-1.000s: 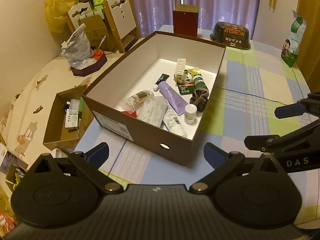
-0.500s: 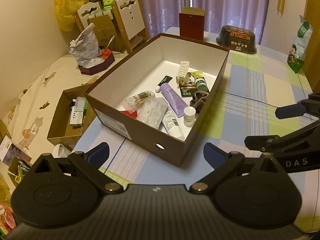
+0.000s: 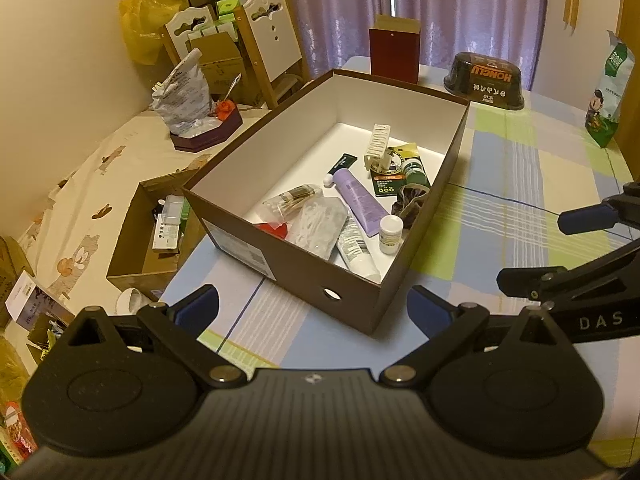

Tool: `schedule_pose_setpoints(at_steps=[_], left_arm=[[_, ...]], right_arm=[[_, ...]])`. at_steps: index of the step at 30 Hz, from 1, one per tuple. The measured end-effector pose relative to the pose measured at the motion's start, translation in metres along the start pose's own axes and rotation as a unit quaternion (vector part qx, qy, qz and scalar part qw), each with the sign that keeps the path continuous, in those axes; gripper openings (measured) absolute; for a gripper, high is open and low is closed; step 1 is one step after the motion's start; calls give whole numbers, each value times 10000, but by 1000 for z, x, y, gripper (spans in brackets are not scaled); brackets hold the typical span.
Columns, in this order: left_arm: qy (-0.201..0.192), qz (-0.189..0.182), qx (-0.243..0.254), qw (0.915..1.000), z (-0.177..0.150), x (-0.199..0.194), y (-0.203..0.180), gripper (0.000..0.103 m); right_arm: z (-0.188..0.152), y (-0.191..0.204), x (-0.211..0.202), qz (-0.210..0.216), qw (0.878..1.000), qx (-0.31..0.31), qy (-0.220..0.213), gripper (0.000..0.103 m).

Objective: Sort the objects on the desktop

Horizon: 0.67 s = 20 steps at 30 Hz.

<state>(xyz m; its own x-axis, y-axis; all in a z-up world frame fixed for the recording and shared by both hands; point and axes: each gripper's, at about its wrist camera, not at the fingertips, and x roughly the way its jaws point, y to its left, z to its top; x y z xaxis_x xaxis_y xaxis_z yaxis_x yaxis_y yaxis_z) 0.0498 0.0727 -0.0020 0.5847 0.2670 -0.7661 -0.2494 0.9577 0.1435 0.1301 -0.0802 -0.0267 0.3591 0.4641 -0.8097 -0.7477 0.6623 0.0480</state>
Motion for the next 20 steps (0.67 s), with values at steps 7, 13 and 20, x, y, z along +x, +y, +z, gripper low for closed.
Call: schedule_pose_setpoints(at_steps=[7,13,20], left_arm=[[6,37,-7,10000,-3,-2,1,99],[28,79,-45,10000,-6,-1,4,99],[-67,344,-104,9993,-6,-2,8,100]], right_arm=[[-1,2,0,7,10000,-34,-2,83],[-2,3,2,17,10000,-41,25,83],[-1,3,3,48,10000,-58,35,83]])
